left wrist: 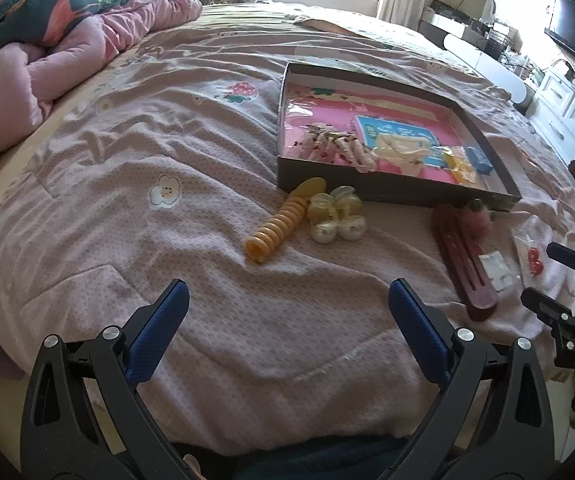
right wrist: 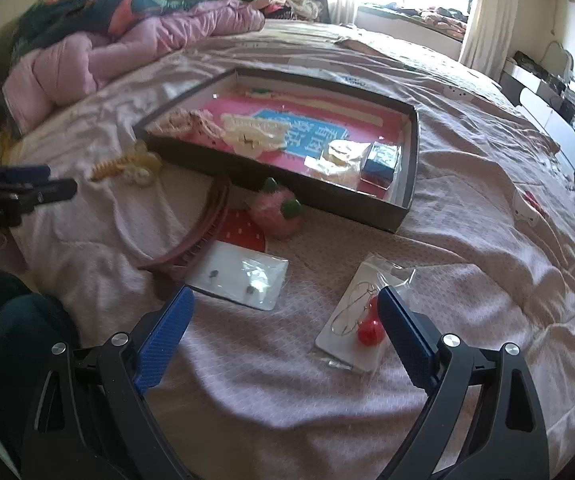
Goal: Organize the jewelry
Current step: 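Grasp the orange spiral hair tie with the left gripper while the right gripper grasps the clear stud-earring bag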
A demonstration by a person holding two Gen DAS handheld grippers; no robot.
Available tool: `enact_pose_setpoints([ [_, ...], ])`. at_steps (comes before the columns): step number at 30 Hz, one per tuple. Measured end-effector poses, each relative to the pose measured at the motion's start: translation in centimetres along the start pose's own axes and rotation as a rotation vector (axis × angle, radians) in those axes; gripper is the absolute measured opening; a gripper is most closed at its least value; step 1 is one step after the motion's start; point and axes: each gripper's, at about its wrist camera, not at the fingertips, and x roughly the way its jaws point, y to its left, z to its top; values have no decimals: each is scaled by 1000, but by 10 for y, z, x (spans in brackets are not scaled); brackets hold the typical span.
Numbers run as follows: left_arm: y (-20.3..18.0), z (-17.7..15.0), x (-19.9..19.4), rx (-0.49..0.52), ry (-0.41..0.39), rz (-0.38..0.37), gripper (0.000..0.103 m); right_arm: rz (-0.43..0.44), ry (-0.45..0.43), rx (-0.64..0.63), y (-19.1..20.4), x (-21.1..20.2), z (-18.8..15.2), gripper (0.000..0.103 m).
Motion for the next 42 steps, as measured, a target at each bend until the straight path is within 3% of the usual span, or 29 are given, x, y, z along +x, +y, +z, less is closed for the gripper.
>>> enact_pose_setpoints([
  [10,8,18,28,55,43,19,91,-21,68,-111,10,34,7,90],
  [16,9,30,38,109,59,16,77,-12,81,-148,16,48,14,90],
  [21,14,33,52,143,101,2,58,6,83,-153,17,55,21,90],
  [25,17,32,60,147,123,-36,53,23,76,-170,21,60,27,90],
  [27,18,32,62,145,125,-44,42,35,76,-171,23,63,29,90],
  [29,18,33,62,135,125,-57,30,51,81,-161,24,65,30,88],
  [31,19,33,60,124,122,-69,21,90,91,-143,24,67,31,72],
  [38,28,26,48,49,97,-110,19,116,86,-116,25,60,27,59],
  [39,29,24,44,38,92,-119,12,124,85,-103,23,57,26,56],
  [42,29,21,37,16,85,-141,12,134,85,-70,17,52,22,55],
])
